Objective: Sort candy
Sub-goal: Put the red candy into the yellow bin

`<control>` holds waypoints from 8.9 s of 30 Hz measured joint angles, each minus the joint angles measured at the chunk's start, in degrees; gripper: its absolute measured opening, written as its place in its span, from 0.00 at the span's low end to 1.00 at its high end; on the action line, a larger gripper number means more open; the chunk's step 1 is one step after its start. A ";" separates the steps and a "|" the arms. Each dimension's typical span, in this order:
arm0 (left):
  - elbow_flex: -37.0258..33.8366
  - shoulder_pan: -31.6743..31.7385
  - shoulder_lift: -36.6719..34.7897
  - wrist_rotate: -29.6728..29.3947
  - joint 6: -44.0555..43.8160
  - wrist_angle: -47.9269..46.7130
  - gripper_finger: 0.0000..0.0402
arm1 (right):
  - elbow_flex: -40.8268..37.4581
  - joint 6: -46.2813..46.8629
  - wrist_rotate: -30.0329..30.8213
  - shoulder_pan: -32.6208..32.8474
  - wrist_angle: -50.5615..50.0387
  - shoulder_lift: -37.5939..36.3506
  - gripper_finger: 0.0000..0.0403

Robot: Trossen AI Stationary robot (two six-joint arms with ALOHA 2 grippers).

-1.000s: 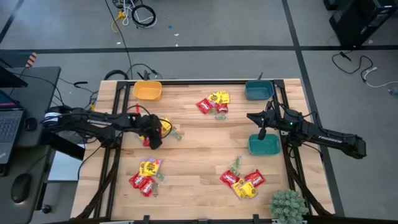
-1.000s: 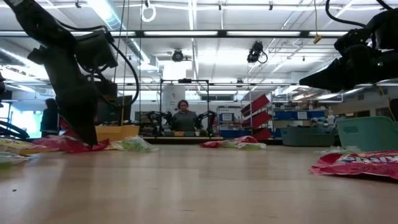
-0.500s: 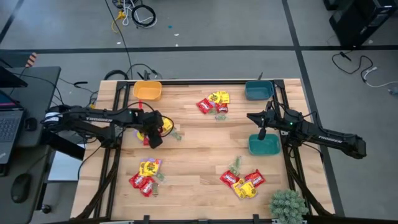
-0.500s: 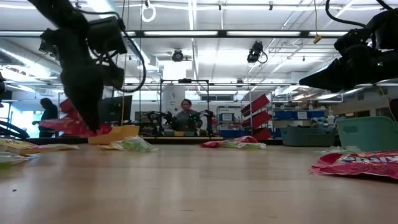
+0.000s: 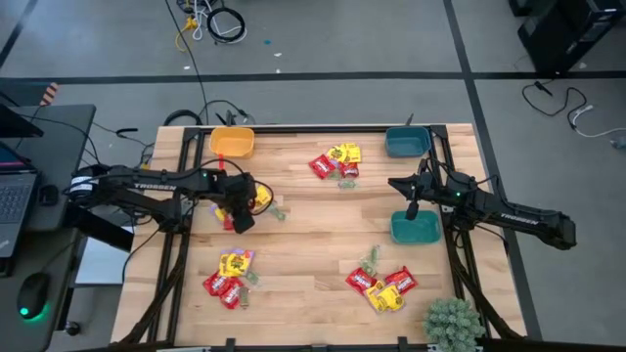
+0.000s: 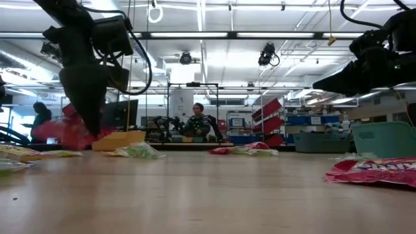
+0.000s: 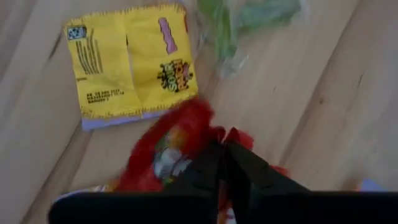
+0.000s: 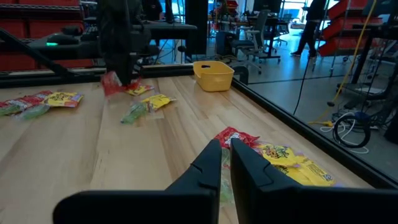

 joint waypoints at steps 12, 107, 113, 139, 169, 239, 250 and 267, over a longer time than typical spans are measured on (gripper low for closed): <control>-0.20 -0.02 0.31 4.90 1.71 -4.61 0.38 | -0.01 -0.01 -0.01 0.02 0.00 0.01 0.06; 26.70 48.46 23.17 -5.77 14.78 -2.23 0.09 | -0.01 -0.01 -0.01 0.00 0.22 0.01 0.06; 26.70 47.98 23.19 -4.48 20.42 -5.57 0.18 | 0.01 0.01 0.01 0.00 0.22 0.00 0.06; 24.80 13.06 13.76 -5.28 10.97 -14.86 0.01 | 0.00 0.00 0.01 0.00 0.20 -0.01 0.06; 3.31 1.97 13.70 -4.41 -4.91 -1.46 0.43 | -0.01 0.01 0.01 0.02 0.22 -0.01 0.06; 25.09 20.60 16.53 -16.06 5.23 -17.44 0.00 | 0.00 -0.01 0.00 0.02 0.22 0.00 0.06; 25.09 41.74 17.23 -11.99 13.78 -6.94 0.00 | 0.00 0.00 0.01 0.01 0.35 0.00 0.06; 25.09 48.03 29.85 -11.95 14.71 -2.41 0.01 | -0.01 -0.01 0.01 0.00 0.42 0.00 0.06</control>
